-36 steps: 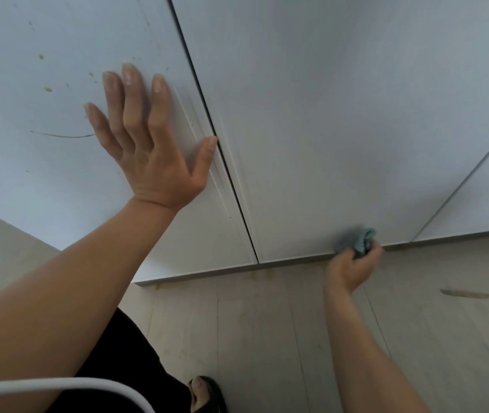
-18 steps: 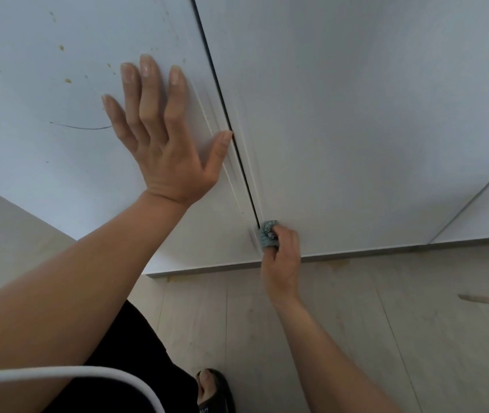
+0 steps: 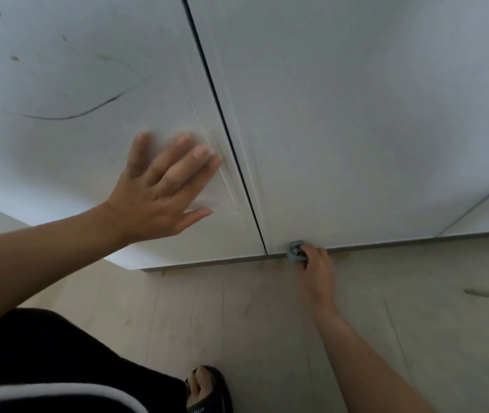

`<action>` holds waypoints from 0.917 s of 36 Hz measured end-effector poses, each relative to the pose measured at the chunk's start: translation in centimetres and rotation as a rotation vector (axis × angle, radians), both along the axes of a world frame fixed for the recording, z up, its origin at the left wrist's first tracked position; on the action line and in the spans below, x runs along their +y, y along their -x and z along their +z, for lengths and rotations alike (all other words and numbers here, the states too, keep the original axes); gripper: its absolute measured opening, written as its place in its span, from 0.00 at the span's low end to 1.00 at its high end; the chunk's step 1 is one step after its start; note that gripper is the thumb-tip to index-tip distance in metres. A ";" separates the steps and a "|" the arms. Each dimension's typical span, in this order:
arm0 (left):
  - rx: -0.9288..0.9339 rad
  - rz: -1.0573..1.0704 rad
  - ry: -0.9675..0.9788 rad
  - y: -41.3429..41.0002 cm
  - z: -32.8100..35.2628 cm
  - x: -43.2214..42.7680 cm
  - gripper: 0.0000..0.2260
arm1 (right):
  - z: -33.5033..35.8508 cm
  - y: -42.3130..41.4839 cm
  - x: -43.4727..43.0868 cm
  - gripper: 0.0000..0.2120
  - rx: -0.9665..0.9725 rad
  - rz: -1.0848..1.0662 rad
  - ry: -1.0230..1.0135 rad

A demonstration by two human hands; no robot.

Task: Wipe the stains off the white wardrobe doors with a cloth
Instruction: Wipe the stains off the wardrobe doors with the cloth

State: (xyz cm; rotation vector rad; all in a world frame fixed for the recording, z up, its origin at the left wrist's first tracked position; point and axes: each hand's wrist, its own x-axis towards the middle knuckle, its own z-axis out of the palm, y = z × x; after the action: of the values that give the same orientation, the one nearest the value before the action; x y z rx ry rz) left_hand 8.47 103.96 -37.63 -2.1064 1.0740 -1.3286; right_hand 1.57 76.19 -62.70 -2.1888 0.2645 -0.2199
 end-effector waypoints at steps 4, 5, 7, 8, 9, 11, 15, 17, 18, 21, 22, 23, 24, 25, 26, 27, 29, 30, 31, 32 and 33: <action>-0.044 0.053 -0.014 0.1 -1.3 1.3 0.42 | -3.8 -0.6 -7.5 0.12 0.134 -0.432 -0.076; -0.055 0.059 -0.018 0.1 -1.5 1.4 0.42 | -4.6 -0.9 -9.5 0.13 0.161 -0.507 -0.053; -0.071 0.061 -0.012 -0.2 -1.8 1.5 0.42 | -5.1 -1.7 -13.4 0.15 0.204 -0.593 -0.001; -0.086 0.057 -0.004 -0.4 -2.0 1.4 0.42 | -5.3 -2.3 -15.0 0.16 0.229 -0.616 0.023; -0.101 0.052 0.004 -0.6 -2.2 1.2 0.43 | -5.3 -2.9 -16.4 0.17 0.266 -0.634 0.044; -0.122 0.036 0.021 -0.8 -2.6 0.9 0.44 | -5.7 -4.0 -18.3 0.20 0.350 -0.656 0.088; -0.147 0.028 0.026 -0.9 -2.4 1.0 0.45 | -7.7 -4.5 -17.8 0.16 0.515 -0.548 0.234; -0.143 0.026 0.026 -0.9 -2.3 0.9 0.46 | -8.3 -3.8 -15.7 0.18 0.512 -0.532 0.267; -0.141 0.025 0.028 -0.9 -2.3 0.8 0.46 | -8.4 -3.4 -14.2 0.19 0.484 -0.537 0.260; -0.141 0.028 0.041 -0.9 -2.2 0.9 0.45 | -8.7 -2.3 -9.1 0.18 0.397 -0.458 0.255; -0.142 0.029 0.042 -0.8 -2.2 0.9 0.45 | -8.9 -2.0 -7.7 0.18 0.397 -0.379 0.281; -0.144 0.030 0.040 -0.8 -2.1 0.9 0.45 | -9.0 -1.5 -6.6 0.19 0.396 -0.297 0.324; -0.144 0.033 0.039 -0.8 -2.1 0.9 0.45 | -9.3 -1.1 -6.1 0.20 0.385 -0.205 0.366; -0.140 0.033 0.039 -0.8 -2.1 0.9 0.45 | -9.5 -0.7 -6.0 0.22 0.349 -0.124 0.399; -0.136 0.031 0.042 -0.7 -2.1 0.9 0.45 | -9.7 -0.5 -6.2 0.23 0.305 -0.045 0.432; -0.135 0.027 0.048 -0.7 -2.1 0.9 0.45 | -9.7 -0.4 -6.7 0.23 0.274 0.024 0.470; -0.131 0.024 0.045 -0.9 -2.1 0.8 0.45 | -9.3 -0.9 -8.0 0.23 0.294 0.122 0.461; -0.129 0.022 0.048 -0.9 -2.0 0.8 0.44 | -8.8 -1.2 -8.4 0.23 0.322 0.097 0.421; -0.128 0.023 0.051 -0.9 -1.9 0.8 0.44 | -8.4 -1.5 -8.7 0.23 0.329 -0.005 0.371; -0.129 0.027 0.054 -0.8 -1.9 0.9 0.44 | -7.8 -1.7 -8.9 0.21 0.322 -0.144 0.309; -0.125 0.027 0.057 -0.7 -2.0 0.9 0.44 | -7.2 -1.7 -9.1 0.19 0.315 -0.294 0.245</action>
State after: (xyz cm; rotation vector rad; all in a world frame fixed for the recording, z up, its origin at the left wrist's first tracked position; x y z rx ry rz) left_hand 9.17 104.86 -39.60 -2.0403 0.9634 -1.4733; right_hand 3.31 67.14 -69.95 -2.4188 0.7741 -0.0698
